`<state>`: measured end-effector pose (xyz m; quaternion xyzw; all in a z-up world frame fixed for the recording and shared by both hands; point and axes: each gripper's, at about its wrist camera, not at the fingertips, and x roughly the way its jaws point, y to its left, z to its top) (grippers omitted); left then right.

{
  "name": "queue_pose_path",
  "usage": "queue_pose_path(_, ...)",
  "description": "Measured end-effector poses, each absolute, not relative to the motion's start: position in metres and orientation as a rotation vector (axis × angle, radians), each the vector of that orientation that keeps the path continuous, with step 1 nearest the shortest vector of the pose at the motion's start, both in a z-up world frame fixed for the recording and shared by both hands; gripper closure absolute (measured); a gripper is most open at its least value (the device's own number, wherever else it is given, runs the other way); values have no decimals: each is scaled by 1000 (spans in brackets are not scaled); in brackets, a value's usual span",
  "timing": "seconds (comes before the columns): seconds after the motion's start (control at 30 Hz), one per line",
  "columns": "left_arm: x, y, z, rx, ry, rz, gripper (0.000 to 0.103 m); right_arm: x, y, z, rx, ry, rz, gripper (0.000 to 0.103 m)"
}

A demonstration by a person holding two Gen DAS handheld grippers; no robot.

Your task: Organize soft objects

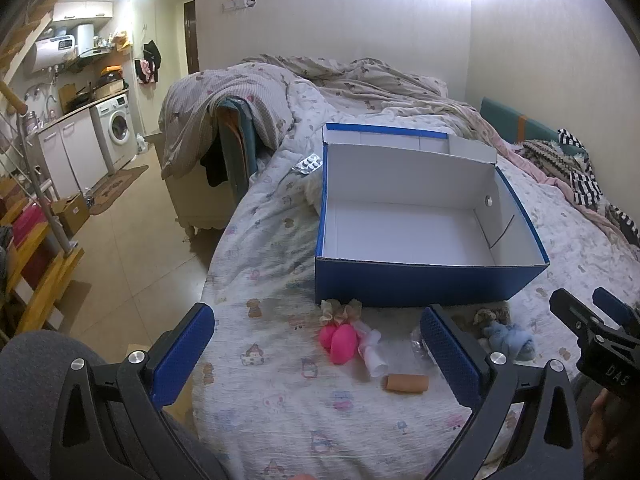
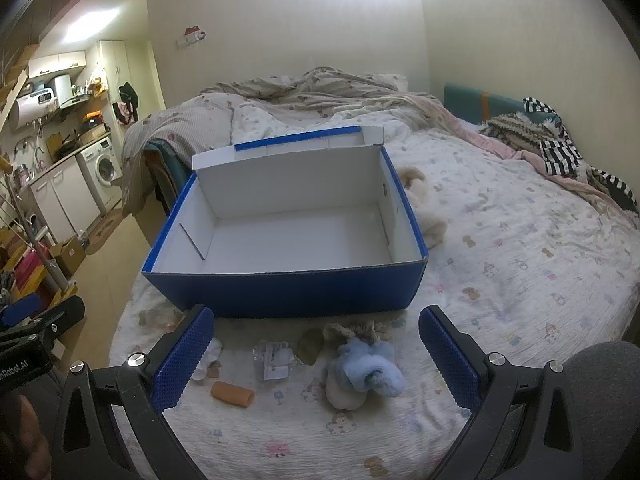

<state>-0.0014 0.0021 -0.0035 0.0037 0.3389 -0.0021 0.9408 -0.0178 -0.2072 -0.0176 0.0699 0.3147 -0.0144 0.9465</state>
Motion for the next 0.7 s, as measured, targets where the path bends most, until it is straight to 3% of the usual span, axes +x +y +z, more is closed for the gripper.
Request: queue_pose_path(0.7,-1,4,-5,3,695,-10,0,-17,-207,-17,144,646,-31,0)
